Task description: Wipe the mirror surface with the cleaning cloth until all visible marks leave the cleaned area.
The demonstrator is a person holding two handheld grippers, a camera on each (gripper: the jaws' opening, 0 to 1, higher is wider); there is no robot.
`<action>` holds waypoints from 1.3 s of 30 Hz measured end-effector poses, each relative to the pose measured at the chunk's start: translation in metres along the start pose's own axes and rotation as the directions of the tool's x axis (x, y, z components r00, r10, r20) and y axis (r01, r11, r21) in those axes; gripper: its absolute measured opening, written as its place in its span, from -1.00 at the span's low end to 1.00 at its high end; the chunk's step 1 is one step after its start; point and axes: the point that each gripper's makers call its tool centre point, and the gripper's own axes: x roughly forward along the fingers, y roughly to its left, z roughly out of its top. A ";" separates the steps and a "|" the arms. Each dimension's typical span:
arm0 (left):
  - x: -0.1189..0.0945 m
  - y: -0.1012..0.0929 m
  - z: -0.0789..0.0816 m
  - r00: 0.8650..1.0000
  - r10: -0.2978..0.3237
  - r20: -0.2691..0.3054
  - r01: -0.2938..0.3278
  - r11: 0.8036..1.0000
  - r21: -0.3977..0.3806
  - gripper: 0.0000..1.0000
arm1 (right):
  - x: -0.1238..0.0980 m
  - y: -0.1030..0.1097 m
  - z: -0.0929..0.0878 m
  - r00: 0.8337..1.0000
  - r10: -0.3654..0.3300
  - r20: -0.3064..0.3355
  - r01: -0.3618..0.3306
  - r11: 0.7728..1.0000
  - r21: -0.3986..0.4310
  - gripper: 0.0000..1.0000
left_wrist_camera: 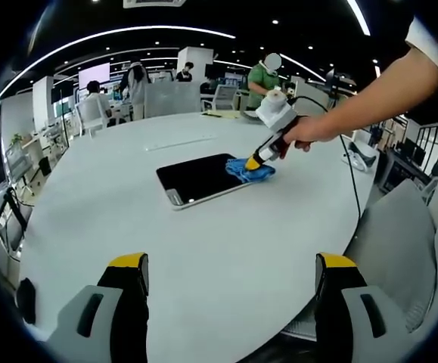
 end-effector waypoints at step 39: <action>-0.002 -0.001 -0.006 1.000 0.010 0.006 -0.010 1.000 -0.023 0.84 | 0.037 0.016 0.030 0.999 0.054 0.008 -0.053 0.997 -0.055 -0.94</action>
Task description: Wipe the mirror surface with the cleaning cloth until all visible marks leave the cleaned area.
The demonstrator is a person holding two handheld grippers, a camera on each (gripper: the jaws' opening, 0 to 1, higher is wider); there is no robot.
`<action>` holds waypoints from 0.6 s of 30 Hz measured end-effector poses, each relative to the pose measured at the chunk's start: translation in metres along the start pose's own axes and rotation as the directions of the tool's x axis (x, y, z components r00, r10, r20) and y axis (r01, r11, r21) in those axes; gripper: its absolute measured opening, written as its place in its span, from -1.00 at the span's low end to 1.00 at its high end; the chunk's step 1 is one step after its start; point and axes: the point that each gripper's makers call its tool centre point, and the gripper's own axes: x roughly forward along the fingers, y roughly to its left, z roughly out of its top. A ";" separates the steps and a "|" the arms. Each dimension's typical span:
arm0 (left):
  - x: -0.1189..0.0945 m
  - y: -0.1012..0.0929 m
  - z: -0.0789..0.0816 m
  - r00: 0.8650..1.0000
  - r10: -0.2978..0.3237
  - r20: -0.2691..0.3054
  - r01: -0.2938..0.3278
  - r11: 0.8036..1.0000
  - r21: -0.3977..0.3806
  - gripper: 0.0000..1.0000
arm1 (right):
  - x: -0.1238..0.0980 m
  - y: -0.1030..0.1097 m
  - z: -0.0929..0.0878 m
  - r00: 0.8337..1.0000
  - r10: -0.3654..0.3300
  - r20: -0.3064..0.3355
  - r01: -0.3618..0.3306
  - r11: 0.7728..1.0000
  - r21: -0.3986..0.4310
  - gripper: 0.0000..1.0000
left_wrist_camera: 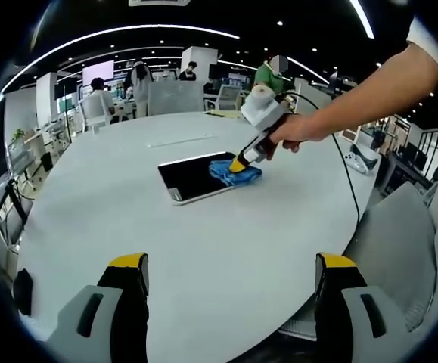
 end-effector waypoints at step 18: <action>-0.004 0.002 -0.002 1.000 0.004 0.002 -0.004 1.000 -0.003 0.84 | 0.007 0.017 0.013 1.000 0.004 -0.001 -0.004 1.000 -0.010 -0.93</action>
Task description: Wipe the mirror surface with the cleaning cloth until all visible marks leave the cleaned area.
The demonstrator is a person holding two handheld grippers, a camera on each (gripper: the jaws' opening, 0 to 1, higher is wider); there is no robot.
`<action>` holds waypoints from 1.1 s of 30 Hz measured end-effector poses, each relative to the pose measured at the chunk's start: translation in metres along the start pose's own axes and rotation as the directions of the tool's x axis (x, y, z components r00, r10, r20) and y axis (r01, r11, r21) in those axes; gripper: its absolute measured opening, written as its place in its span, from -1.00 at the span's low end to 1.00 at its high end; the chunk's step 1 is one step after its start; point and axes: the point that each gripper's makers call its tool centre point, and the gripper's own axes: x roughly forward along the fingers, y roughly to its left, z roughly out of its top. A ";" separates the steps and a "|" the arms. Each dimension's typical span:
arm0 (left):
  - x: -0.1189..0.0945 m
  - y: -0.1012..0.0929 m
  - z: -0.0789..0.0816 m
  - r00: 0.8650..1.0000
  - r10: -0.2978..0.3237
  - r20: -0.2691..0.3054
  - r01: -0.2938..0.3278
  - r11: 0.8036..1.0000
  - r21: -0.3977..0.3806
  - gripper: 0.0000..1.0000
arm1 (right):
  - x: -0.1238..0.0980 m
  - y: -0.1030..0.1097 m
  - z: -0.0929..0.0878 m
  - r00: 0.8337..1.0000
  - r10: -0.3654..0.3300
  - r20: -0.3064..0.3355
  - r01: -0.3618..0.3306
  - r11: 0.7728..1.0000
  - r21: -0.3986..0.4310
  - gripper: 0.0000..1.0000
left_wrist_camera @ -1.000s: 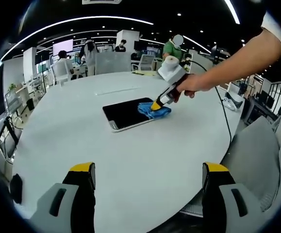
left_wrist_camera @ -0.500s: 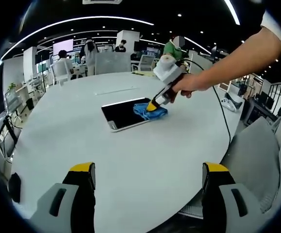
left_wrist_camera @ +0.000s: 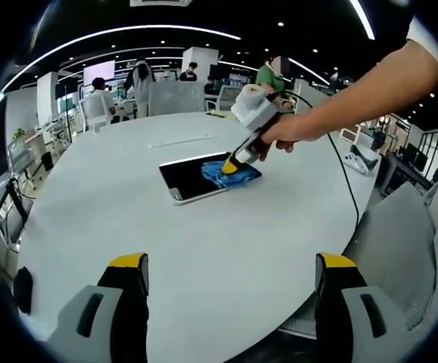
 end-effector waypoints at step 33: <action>-0.006 0.004 -0.003 1.000 0.019 0.006 -0.019 1.000 -0.012 0.83 | 0.014 0.027 0.020 0.999 0.034 0.002 -0.034 0.999 -0.036 -0.93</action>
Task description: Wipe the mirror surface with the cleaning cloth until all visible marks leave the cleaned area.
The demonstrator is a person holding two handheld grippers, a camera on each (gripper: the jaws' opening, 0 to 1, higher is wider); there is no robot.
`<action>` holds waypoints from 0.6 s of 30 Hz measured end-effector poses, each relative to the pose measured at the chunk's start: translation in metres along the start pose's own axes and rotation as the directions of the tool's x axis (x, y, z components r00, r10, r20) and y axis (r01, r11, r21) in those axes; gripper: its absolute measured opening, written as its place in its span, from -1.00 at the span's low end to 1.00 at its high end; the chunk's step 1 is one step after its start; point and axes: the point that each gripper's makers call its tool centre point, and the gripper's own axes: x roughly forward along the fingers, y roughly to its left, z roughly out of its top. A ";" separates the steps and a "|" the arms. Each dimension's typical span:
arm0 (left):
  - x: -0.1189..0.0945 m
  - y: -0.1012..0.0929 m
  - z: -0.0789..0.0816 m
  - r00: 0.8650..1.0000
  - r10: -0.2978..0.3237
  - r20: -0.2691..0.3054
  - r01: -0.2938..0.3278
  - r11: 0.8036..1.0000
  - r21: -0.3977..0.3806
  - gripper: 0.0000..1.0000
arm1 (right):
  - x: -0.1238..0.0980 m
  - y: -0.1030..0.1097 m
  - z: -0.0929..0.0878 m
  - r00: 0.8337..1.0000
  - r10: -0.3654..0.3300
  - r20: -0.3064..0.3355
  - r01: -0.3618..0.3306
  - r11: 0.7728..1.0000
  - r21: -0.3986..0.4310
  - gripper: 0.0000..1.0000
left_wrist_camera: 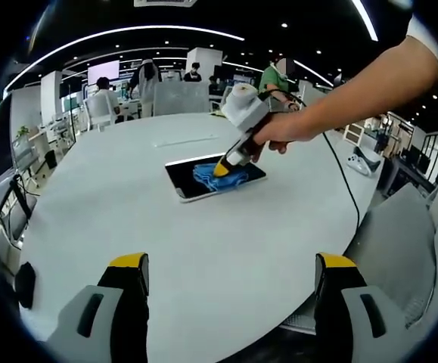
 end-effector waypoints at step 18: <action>-0.003 0.002 0.000 1.000 0.005 0.002 -0.005 1.000 -0.003 0.83 | 0.007 0.006 0.008 1.000 0.001 0.002 -0.001 1.000 0.003 -0.93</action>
